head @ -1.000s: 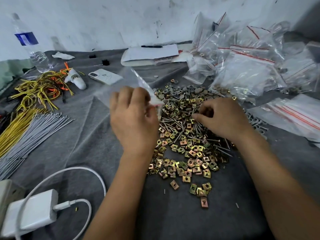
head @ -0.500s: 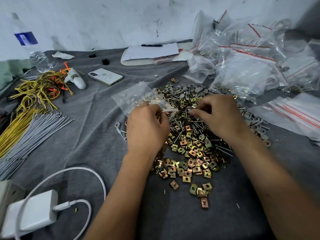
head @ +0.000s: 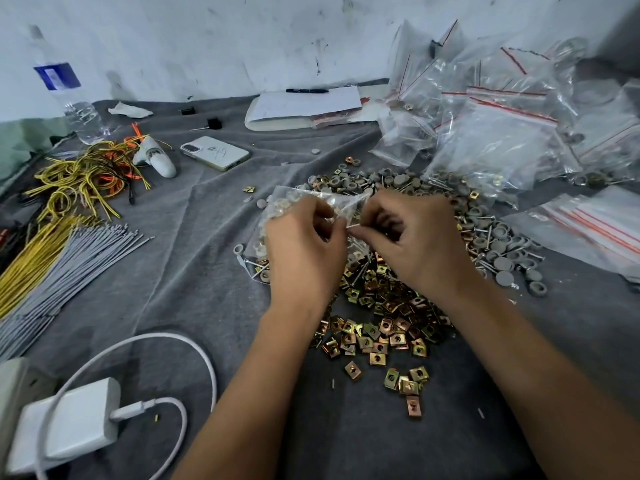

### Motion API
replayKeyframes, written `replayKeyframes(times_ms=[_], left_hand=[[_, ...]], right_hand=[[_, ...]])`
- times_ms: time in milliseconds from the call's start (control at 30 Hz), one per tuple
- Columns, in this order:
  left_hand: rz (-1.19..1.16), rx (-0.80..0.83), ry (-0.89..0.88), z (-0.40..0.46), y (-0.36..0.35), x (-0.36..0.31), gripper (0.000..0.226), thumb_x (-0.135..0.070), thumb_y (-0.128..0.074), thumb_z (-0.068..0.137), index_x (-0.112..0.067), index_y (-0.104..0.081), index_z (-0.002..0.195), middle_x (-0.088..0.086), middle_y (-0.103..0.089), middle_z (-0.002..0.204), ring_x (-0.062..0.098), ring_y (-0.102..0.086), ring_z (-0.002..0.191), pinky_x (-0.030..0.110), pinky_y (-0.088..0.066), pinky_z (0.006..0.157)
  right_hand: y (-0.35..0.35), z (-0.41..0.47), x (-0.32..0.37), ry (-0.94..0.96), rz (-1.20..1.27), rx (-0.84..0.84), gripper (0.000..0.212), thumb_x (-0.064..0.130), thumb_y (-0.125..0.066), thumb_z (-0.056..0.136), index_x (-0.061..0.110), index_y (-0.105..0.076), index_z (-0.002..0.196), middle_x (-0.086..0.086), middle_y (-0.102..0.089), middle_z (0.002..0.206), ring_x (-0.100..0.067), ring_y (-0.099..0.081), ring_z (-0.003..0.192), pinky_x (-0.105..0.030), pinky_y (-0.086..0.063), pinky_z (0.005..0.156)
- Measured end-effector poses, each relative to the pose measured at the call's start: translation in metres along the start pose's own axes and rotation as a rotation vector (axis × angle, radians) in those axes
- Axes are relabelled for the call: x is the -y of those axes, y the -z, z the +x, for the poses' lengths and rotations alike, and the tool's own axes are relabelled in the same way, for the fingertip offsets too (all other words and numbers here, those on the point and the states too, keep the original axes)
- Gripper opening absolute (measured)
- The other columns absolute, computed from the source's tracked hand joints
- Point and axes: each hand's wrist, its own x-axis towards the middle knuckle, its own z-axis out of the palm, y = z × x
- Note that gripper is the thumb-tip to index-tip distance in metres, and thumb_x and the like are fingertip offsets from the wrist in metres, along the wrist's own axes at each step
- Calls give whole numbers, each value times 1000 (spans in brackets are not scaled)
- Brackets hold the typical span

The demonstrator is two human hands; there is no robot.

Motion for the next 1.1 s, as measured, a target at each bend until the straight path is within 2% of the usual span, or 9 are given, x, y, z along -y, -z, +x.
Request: replayKeyframes(times_ms=[200,333,500,567,667,800,900,967,1100], left_hand=[[-96,-88,27,2,-1,-1,16,-17,-77,88,-20,-64,78,-10,-61,59,9,-62,56,19,-46,49],[-71,-106,79,3,-2,2,17,-14,-77,85,-20,-64,77,-6,-59,57,14,-58,53,33,-50,51],[-133,-120,116,2,-1,5,16,-12,-76,87,-19,-64,78,-2,-57,57,10,-52,51,21,-44,48],[-142,-121,127,2,-1,5,16,-13,-76,86,-20,-64,77,-2,-57,58,10,-51,51,19,-42,48],[-133,-117,134,2,-3,5,18,-13,-76,86,-22,-63,76,-4,-57,58,14,-54,52,22,-42,48],[-157,-105,153,3,-4,6,18,-15,-77,87,-21,-64,76,-3,-58,58,6,-48,49,21,-41,47],[-176,-101,176,2,-5,7,18,-12,-75,87,-19,-64,75,0,-58,58,4,-47,48,19,-40,46],[-179,-99,181,3,-5,8,17,-11,-75,87,-18,-65,75,-1,-57,58,4,-47,49,18,-40,45],[-178,-68,187,2,-6,5,16,-12,-76,88,-18,-66,77,-6,-56,57,2,-47,48,13,-37,45]], right_hand=[[0,1,-3,-40,-61,67,15,15,-85,82,15,-80,96,9,-75,90,9,-60,74,0,-42,72],[7,3,-8,-96,10,-1,14,18,-81,87,18,-80,101,10,-76,93,4,-68,81,-8,-52,75],[20,4,-17,-176,-7,-153,10,23,-75,93,16,-78,99,9,-73,81,-3,-69,71,-24,-59,66],[24,4,-25,-244,-135,3,15,34,-75,93,20,-78,94,11,-69,76,-4,-64,66,-32,-58,64],[23,4,-30,-299,-418,348,30,60,-71,86,30,-73,85,17,-59,77,-8,-58,73,-31,-51,67],[20,5,-27,-279,-460,450,27,58,-72,86,33,-67,78,17,-50,82,-10,-53,79,-30,-40,65],[18,4,-28,-307,-409,399,22,46,-74,90,32,-64,75,14,-54,81,-5,-51,74,-29,-39,62],[17,4,-29,-295,-360,304,18,40,-73,92,26,-69,82,10,-57,84,-10,-54,75,-31,-41,66],[19,5,-26,-307,10,2,12,30,-74,94,19,-77,92,8,-71,81,-12,-66,74,-34,-55,67]])
